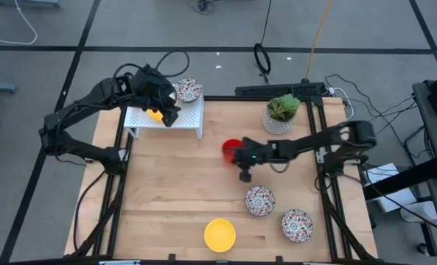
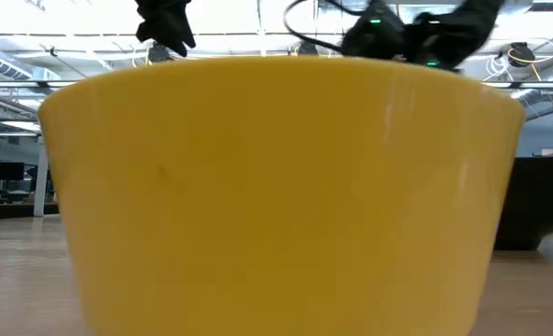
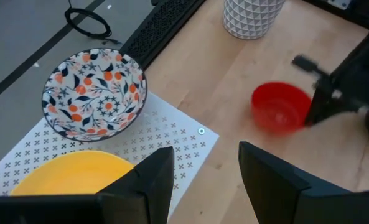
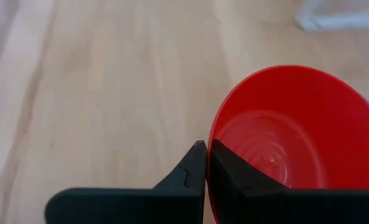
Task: Pick & Place Mini bowls
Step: Stack the red bowl on the red bowl on the shelf
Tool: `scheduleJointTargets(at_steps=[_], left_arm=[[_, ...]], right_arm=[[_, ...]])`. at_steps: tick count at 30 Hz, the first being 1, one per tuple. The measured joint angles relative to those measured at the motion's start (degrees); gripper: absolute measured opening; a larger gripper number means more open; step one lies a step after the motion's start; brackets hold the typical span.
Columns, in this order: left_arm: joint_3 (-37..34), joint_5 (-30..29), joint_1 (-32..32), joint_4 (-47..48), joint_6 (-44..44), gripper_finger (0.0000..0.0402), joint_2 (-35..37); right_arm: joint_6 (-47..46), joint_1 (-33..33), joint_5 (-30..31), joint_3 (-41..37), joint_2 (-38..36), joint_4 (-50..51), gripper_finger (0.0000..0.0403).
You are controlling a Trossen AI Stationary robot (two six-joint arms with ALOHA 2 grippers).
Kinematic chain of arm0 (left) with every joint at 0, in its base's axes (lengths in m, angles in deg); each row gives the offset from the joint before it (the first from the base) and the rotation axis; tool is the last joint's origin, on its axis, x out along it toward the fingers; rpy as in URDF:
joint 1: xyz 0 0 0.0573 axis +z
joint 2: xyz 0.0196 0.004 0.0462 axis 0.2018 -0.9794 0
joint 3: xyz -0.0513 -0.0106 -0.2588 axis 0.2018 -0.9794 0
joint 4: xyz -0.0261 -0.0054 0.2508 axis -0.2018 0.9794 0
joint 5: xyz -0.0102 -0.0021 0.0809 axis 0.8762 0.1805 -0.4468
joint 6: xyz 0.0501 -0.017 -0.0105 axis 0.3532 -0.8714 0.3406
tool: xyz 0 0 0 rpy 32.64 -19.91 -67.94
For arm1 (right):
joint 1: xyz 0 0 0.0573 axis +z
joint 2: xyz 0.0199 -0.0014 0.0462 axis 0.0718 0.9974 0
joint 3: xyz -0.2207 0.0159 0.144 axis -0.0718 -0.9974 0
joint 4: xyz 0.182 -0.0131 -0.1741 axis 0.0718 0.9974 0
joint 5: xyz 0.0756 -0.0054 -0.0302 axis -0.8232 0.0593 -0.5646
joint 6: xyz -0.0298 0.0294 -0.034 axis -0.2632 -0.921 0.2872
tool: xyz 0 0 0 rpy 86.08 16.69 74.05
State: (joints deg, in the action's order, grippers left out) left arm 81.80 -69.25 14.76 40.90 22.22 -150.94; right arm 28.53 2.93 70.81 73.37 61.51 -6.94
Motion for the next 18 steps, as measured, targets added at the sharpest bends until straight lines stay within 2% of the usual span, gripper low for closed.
scheduleJointTargets(at_steps=[9,14,18], left_arm=[[0.00,0.02,-1.95,0.02,-0.07,0.0184,0.00],[0.00,-0.05,-3.29,0.07,-0.24,0.0184,0.00],[0.00,0.03,-4.31,0.16,-0.24,0.0184,0.00]], right_arm=[[9.20,0.03,-5.44,14.76,14.30,-0.26,0.0004],[10.24,0.03,-5.75,17.23,17.06,-0.72,0.0006],[10.18,0.03,-5.77,17.21,17.14,-0.16,0.0031]])
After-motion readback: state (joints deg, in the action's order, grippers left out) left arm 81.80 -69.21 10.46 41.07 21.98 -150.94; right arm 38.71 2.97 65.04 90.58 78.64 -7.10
